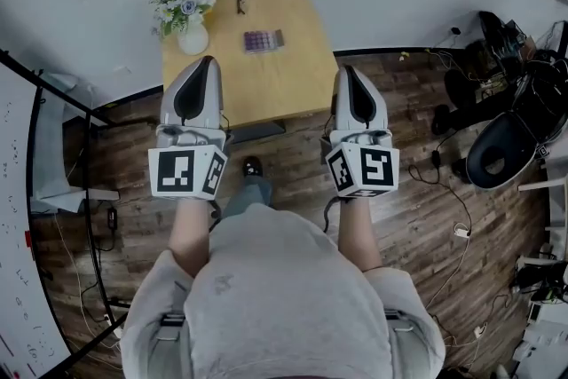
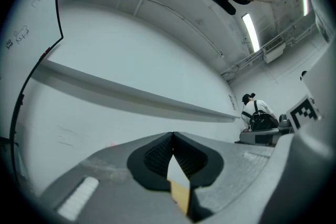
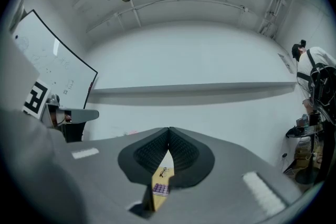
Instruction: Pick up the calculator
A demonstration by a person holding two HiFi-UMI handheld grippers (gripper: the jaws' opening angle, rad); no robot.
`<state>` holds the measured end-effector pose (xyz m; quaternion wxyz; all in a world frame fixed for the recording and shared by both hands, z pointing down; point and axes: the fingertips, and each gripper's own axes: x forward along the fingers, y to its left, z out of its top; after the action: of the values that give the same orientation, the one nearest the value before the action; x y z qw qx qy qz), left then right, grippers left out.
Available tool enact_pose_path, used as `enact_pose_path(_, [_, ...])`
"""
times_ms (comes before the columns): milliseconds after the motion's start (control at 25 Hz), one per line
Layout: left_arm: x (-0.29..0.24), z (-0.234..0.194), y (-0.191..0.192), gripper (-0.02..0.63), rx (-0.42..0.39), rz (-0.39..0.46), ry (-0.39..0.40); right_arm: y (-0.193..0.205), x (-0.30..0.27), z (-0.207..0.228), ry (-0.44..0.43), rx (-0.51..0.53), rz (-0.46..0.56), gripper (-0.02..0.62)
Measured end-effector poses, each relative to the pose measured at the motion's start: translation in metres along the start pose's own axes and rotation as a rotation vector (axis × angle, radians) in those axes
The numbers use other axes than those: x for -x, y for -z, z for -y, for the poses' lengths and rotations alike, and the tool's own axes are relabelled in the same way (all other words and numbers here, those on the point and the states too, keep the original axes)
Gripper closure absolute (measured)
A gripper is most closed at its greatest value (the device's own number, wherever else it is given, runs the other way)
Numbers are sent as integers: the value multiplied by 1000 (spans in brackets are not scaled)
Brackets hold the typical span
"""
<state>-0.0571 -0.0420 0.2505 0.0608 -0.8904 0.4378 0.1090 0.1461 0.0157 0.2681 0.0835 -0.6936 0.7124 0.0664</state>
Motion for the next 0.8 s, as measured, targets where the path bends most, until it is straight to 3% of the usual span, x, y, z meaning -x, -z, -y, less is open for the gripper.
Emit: enact_pose_path(800, [-134, -58, 44, 600, 22, -32, 26, 34, -140, 41, 28, 3, -30, 595])
